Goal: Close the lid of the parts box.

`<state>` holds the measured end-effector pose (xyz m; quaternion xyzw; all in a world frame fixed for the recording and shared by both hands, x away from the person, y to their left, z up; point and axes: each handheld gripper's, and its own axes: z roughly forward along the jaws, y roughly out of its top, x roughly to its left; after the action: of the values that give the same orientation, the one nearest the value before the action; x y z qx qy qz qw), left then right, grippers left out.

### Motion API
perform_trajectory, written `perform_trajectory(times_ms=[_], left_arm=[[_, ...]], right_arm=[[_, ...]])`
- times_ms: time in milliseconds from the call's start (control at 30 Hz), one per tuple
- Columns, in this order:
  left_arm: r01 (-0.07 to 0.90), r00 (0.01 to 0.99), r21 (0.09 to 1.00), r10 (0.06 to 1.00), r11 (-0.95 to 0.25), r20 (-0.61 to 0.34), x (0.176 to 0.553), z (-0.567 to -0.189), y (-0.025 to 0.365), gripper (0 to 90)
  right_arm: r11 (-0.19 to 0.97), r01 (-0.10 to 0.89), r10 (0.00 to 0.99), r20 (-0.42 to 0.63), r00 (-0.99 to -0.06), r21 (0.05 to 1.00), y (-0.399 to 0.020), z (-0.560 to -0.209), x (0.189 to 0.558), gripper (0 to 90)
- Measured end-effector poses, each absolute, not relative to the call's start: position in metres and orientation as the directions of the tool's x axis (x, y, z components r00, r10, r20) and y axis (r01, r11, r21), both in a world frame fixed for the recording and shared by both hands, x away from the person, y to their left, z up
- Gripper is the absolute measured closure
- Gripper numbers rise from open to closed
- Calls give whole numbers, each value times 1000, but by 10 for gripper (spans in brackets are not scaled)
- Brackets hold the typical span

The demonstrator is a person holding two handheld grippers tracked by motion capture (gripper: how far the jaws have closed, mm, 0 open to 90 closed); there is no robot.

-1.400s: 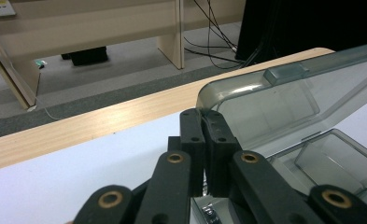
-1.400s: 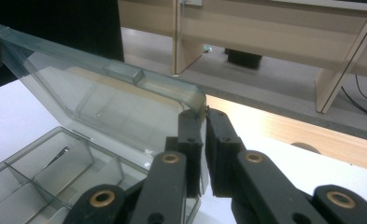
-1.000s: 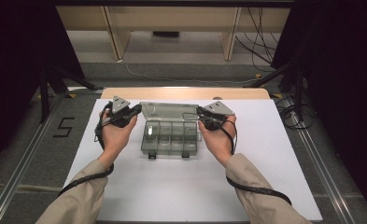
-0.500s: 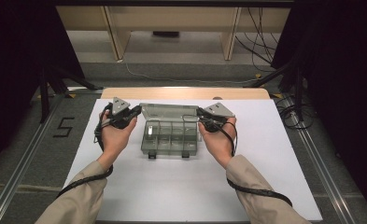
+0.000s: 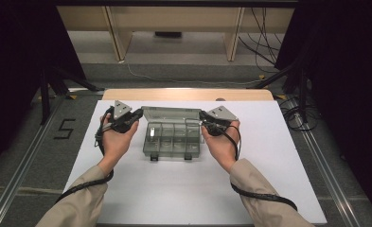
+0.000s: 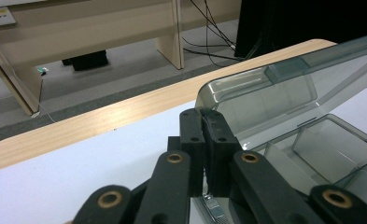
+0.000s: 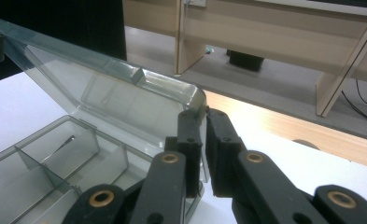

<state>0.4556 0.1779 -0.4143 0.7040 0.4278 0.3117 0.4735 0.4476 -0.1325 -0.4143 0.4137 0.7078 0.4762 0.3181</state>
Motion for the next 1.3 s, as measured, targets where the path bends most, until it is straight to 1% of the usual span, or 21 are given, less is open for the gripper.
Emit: perform_trajectory(times_ms=[167,267,333,433,467,567,700,767,900,1000,1100,1167,1233,1267,1300], left_arm=[[310,443,932,896,-186,31,454,-415,177,872],[309,442,933,896,-186,33,453,-416,177,872],[306,441,934,897,-185,33,452,-416,177,872],[302,445,933,894,-196,44,451,-417,177,872],[301,444,933,895,-197,46,451,-417,177,872],[299,444,933,894,-201,50,450,-418,177,871],[291,449,933,892,-211,62,448,-419,177,870],[284,450,933,890,-219,71,447,-419,177,869],[281,452,934,889,-222,75,446,-420,177,868],[277,455,934,887,-227,80,445,-421,177,867],[275,458,934,885,-228,81,444,-421,177,865],[275,463,933,882,-233,84,444,-421,178,863],[274,468,933,880,-233,82,443,-422,178,862],[273,469,934,879,-231,81,441,-423,179,862],[273,469,934,879,-231,81,441,-423,179,861]], right_arm=[[212,269,888,-70,-455,939,-133,-415,446,853],[202,281,887,-53,-459,938,-132,-416,445,853],[212,273,889,-68,-454,938,-133,-416,444,853],[210,280,888,-63,-455,937,-133,-416,444,853],[219,263,888,-81,-452,940,-134,-417,443,853],[217,283,886,-66,-460,934,-133,-417,442,854],[224,260,886,-85,-456,939,-134,-418,441,855],[221,279,883,-70,-465,934,-134,-418,439,856],[223,278,880,-71,-469,934,-134,-418,438,856],[229,259,881,-87,-464,938,-135,-419,439,856],[234,262,877,-87,-473,936,-136,-419,439,851],[246,271,870,-89,-485,930,-137,-419,437,836],[233,284,867,-66,-494,930,-137,-420,436,818],[247,267,866,-88,-492,932,-139,-420,436,808],[240,281,865,-73,-497,929,-140,-421,436,800]])
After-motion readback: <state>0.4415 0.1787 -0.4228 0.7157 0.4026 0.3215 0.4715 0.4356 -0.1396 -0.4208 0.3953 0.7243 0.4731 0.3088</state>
